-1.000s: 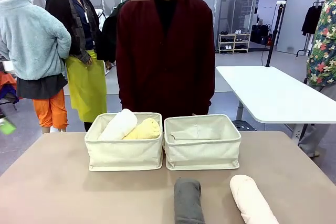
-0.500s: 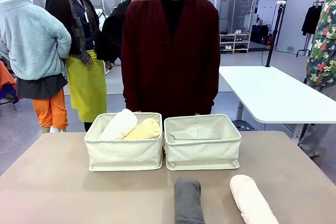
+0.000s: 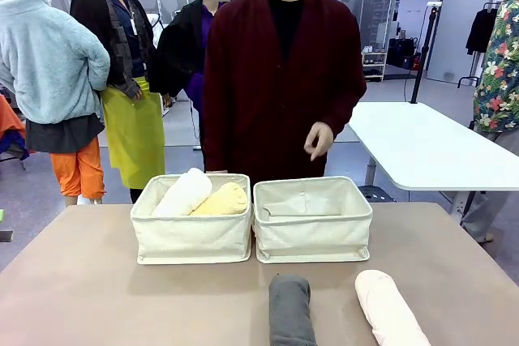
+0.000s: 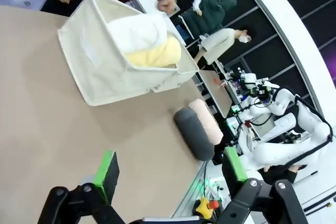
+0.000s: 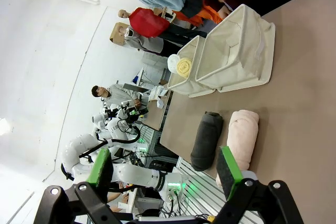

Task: Divide the towels into two baskets.
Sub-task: Pick up one hotel-folded towel from the bottom of the table and place it in the Fabric basket indicated by the person.

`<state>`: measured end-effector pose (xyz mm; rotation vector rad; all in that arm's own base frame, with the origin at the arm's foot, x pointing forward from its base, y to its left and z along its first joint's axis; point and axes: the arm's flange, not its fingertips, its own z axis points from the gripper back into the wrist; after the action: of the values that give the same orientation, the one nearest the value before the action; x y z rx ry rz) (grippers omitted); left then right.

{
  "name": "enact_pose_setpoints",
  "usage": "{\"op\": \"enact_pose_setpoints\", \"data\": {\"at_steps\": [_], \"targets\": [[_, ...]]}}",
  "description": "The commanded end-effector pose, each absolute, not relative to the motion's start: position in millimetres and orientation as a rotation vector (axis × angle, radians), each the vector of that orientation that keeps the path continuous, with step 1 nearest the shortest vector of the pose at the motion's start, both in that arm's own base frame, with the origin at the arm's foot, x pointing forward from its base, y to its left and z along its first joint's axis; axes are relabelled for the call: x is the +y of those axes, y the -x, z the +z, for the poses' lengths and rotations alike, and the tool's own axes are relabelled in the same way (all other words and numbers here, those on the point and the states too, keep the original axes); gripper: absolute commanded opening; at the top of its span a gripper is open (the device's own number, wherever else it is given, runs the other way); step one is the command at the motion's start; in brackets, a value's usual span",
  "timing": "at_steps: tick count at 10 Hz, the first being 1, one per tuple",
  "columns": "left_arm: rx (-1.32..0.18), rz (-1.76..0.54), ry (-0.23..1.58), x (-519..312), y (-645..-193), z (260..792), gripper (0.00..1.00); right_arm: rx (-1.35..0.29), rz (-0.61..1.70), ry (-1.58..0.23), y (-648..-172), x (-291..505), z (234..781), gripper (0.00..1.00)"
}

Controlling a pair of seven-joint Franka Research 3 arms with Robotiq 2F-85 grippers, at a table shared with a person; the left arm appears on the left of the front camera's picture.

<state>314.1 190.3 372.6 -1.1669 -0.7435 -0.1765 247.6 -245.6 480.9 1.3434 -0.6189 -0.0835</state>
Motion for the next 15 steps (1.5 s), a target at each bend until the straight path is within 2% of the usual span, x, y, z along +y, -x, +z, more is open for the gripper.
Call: {"op": "enact_pose_setpoints", "data": {"at_steps": [1, 11, 15], "targets": [[-0.727, -0.185, 1.186, 183, -312, 375, 1.0, -0.632, -0.071, -1.346, -245, -246, 484, 1.0], [-0.727, -0.185, 1.186, 183, -312, 375, 1.0, -0.619, -0.083, -1.343, -248, -246, 481, 1.0], [-0.727, -0.185, 1.186, 183, -312, 375, 1.0, -0.412, -0.135, -1.127, -269, -155, 471, 1.0]]}}
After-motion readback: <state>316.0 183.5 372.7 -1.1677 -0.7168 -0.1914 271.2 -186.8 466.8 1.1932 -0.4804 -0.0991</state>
